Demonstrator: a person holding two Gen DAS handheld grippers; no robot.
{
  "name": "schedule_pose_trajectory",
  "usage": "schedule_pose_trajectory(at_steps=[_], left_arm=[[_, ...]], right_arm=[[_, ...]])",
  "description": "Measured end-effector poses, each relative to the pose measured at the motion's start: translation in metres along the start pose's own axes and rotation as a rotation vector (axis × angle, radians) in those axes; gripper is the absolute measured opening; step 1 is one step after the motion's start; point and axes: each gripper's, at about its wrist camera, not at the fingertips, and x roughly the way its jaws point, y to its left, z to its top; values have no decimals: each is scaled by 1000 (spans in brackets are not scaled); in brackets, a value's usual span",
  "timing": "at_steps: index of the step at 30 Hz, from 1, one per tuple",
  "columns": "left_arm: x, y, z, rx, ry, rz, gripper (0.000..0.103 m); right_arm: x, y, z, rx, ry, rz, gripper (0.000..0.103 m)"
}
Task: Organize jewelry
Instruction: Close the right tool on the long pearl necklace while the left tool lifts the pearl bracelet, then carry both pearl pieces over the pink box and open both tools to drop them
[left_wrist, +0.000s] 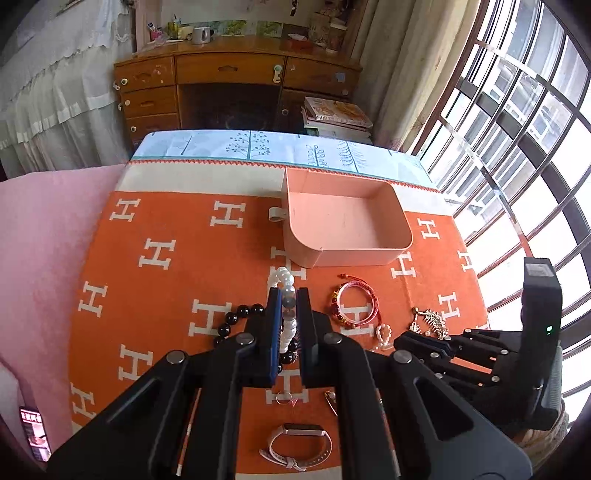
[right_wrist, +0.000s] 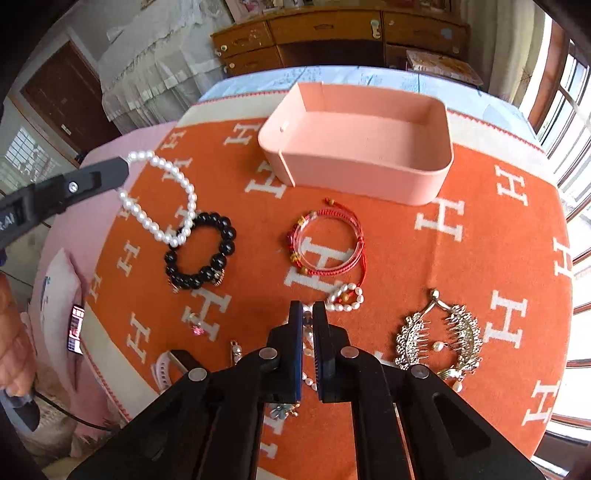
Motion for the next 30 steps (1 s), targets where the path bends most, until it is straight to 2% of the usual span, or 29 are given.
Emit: schedule_pose_trajectory(at_steps=[10,17,20,22,26,30], left_arm=[[-55,-30,27,59,-99,-3,5],[-97,-58,70,95,-230,3,5],[-104,-67,91,102,-257,-19,5],[-100,-72,104,108,-262,-29,5],[-72,-83,123,130,-228,-44,5],[-11,-92,129,149,-152,-36,5]], right_arm=[[-112,14,31,6,-236,10,5],[-193,10,82,41,-428,0,5],[-217,8,105,65,-492,-5,5],[-225,4,120,84,-522,-23,5],[-217,-16,152,133,-500,-28,5],[-178,-44,174,188,-424,-32,5]])
